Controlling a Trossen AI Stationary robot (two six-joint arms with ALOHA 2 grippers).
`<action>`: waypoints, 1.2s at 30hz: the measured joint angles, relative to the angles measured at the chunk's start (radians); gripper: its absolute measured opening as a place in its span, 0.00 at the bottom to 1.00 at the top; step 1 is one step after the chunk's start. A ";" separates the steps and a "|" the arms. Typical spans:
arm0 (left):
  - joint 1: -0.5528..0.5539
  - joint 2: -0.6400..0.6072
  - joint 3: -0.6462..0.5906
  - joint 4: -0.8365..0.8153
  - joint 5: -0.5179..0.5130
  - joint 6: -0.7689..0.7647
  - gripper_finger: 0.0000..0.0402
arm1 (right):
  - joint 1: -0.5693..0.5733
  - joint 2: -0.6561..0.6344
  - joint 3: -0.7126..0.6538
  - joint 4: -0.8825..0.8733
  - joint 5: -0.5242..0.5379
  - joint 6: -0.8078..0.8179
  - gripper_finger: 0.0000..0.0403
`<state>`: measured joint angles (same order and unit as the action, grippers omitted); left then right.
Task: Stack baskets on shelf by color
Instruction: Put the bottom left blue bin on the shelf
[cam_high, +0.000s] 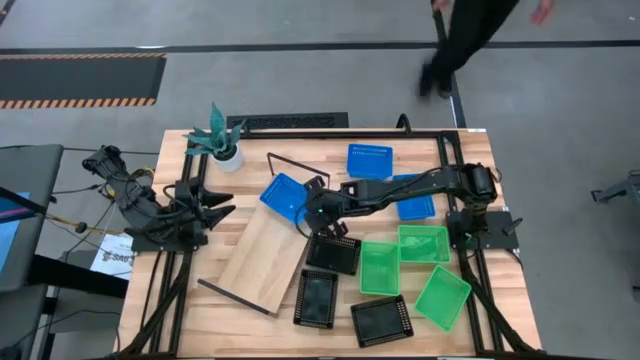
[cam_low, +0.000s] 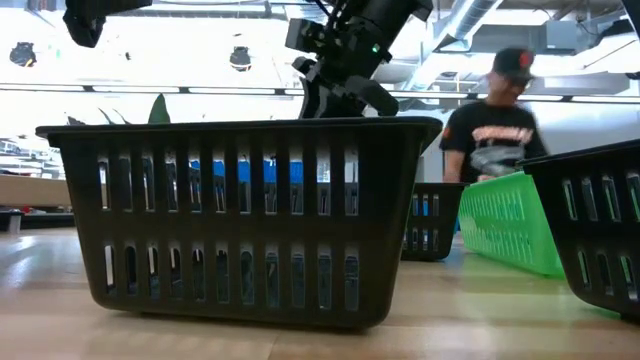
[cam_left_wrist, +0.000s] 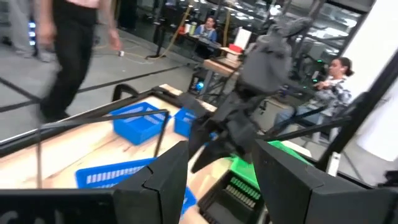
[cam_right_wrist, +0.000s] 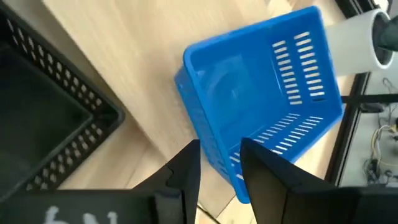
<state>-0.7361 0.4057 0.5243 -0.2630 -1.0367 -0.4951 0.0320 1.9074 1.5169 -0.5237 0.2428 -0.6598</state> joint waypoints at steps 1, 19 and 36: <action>0.000 0.000 0.000 -0.011 -0.011 -0.011 0.42 | 0.005 -0.003 0.000 0.013 -0.001 0.018 0.34; 0.000 0.000 0.000 -0.173 -0.070 -0.183 0.42 | 0.039 0.019 0.004 0.343 -0.137 0.178 0.30; 0.000 0.000 0.000 -0.177 -0.069 -0.183 0.42 | 0.038 0.145 0.000 0.327 -0.118 0.239 0.30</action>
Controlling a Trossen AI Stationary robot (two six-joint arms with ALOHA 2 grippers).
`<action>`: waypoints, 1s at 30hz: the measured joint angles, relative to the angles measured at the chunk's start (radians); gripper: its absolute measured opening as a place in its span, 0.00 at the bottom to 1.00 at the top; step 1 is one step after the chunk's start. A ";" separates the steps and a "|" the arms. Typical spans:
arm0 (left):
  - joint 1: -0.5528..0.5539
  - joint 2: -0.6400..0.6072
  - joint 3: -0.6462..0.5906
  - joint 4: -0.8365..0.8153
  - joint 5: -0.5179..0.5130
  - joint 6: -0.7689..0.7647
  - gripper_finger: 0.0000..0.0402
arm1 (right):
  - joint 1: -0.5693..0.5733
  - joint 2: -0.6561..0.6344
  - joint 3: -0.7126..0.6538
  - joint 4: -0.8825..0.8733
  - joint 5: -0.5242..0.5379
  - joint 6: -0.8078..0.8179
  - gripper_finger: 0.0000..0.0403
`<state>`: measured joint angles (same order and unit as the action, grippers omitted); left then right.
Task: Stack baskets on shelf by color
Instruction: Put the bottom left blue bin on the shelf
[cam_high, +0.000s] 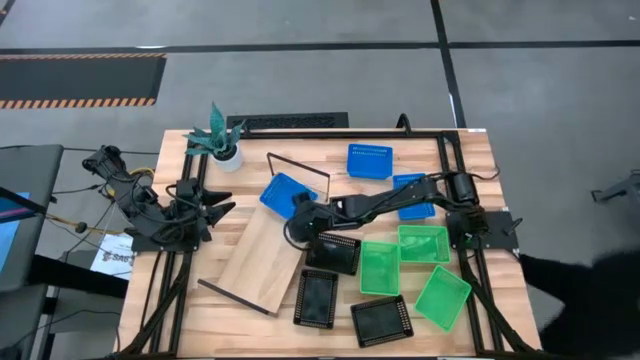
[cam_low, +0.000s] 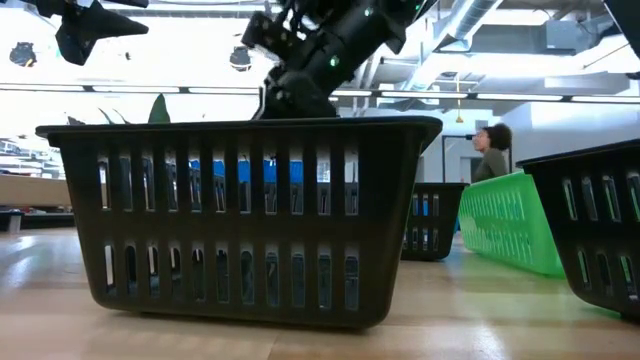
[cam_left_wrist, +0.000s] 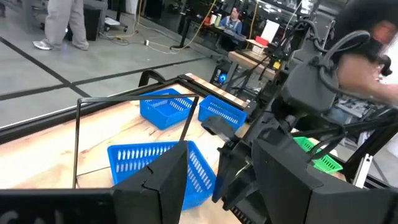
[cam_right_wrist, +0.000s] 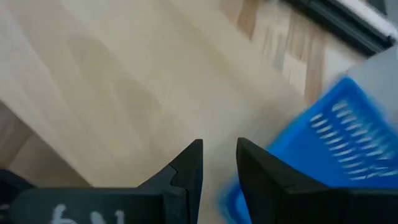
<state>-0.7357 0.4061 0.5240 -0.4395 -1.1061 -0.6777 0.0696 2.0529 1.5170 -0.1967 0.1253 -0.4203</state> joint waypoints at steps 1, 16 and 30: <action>0.000 0.000 0.000 0.000 0.000 0.000 0.42 | 0.000 0.000 0.000 -0.020 0.003 0.003 0.30; 0.000 0.000 0.000 0.003 0.000 0.011 0.42 | 0.032 -0.064 -0.001 -0.103 0.053 0.045 0.30; 0.000 0.000 0.000 0.000 0.001 0.011 0.42 | -0.105 -0.050 0.000 -0.011 0.274 0.107 0.30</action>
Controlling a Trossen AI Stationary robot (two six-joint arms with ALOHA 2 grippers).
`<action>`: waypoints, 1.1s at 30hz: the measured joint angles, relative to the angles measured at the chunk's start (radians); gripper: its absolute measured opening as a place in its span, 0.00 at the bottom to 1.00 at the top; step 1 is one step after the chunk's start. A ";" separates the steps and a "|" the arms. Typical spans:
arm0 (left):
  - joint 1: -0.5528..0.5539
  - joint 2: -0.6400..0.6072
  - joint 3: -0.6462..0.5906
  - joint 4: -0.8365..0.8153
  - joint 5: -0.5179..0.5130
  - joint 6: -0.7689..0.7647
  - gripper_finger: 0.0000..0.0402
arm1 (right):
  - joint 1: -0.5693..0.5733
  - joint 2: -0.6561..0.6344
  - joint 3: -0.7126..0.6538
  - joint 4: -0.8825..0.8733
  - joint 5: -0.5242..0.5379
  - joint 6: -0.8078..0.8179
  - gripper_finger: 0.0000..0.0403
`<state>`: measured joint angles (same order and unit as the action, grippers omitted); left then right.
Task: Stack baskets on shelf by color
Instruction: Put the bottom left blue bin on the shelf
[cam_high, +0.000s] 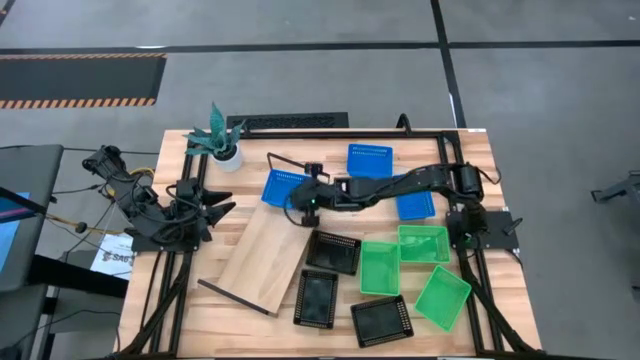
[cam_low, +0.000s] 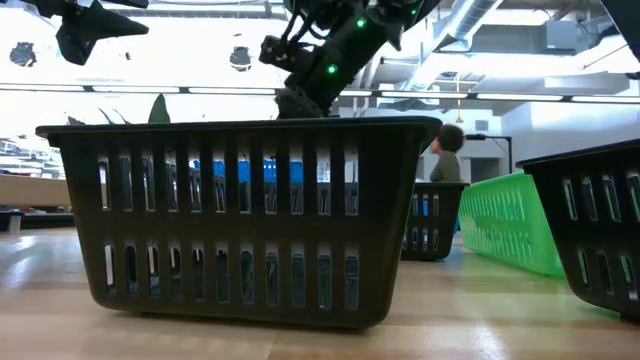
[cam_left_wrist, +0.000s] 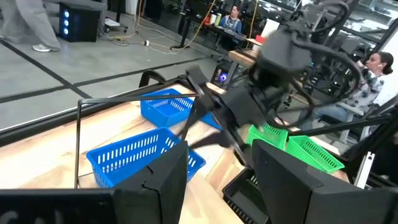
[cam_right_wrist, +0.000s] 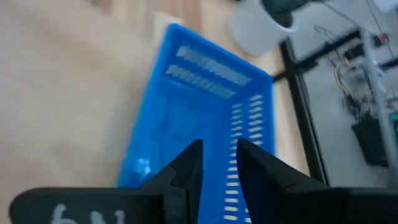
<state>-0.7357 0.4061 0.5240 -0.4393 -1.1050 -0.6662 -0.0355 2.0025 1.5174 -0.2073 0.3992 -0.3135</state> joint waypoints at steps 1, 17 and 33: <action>0.000 0.000 0.000 0.000 0.000 0.000 0.42 | -0.010 0.000 0.000 -0.001 -0.001 0.011 0.30; 0.000 0.000 0.000 0.000 0.002 -0.005 0.42 | 0.022 0.000 0.000 -0.076 -0.008 0.044 0.30; 0.000 0.000 0.000 0.000 0.004 -0.029 0.42 | 0.049 0.000 0.000 -0.077 -0.010 0.079 0.30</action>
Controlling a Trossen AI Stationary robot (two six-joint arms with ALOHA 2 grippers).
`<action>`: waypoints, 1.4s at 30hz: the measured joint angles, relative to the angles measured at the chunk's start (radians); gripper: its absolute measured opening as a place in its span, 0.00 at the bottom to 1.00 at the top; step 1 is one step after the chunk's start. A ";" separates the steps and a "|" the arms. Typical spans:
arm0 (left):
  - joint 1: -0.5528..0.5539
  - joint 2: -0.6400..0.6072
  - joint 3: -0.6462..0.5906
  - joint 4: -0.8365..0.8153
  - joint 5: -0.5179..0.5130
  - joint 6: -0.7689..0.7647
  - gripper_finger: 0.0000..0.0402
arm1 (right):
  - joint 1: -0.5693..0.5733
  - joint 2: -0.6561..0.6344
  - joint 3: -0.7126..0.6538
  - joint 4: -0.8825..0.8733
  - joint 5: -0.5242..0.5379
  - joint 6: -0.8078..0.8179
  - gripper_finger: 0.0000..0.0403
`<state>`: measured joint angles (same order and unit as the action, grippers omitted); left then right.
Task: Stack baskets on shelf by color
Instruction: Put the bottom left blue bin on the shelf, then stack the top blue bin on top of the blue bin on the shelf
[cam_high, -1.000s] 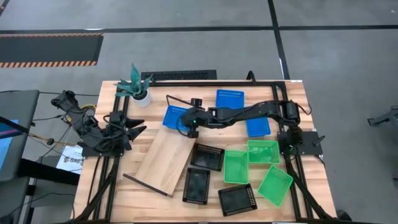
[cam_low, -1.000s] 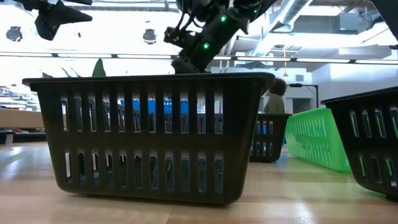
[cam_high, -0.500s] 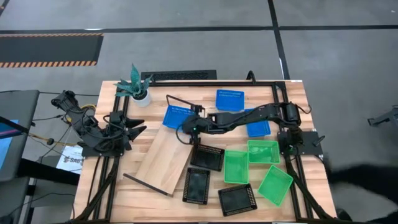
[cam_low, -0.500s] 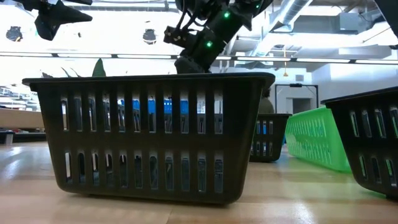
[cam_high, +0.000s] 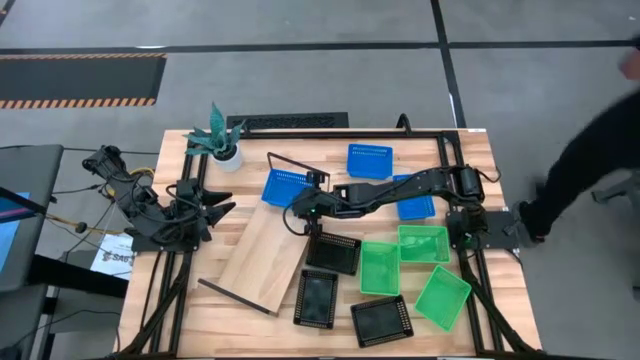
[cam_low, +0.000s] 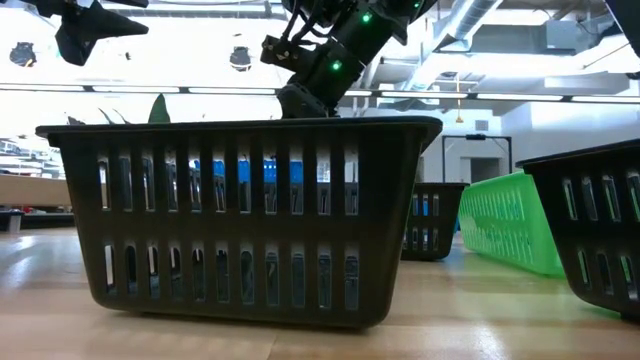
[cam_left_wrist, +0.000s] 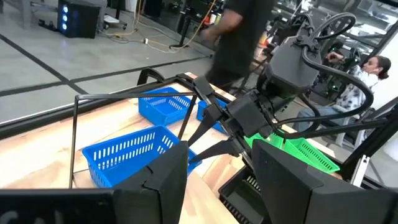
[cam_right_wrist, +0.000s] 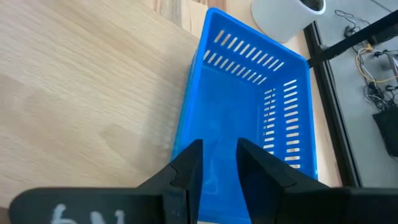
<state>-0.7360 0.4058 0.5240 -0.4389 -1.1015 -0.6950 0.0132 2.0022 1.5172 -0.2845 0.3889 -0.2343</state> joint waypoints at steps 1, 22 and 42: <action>0.000 0.000 0.000 0.000 0.000 -0.003 0.42 | 0.000 0.000 0.000 0.000 0.000 0.001 0.30; 0.000 0.000 0.000 0.003 0.000 -0.009 0.42 | 0.029 0.000 -0.001 -0.075 0.002 0.028 0.30; 0.000 0.000 0.000 0.002 -0.001 -0.009 0.42 | 0.061 -0.129 -0.001 -0.052 0.021 0.002 0.30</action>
<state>-0.7357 0.4060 0.5240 -0.4370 -1.1024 -0.7040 0.0741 1.8731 1.5162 -0.3370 0.4101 -0.2319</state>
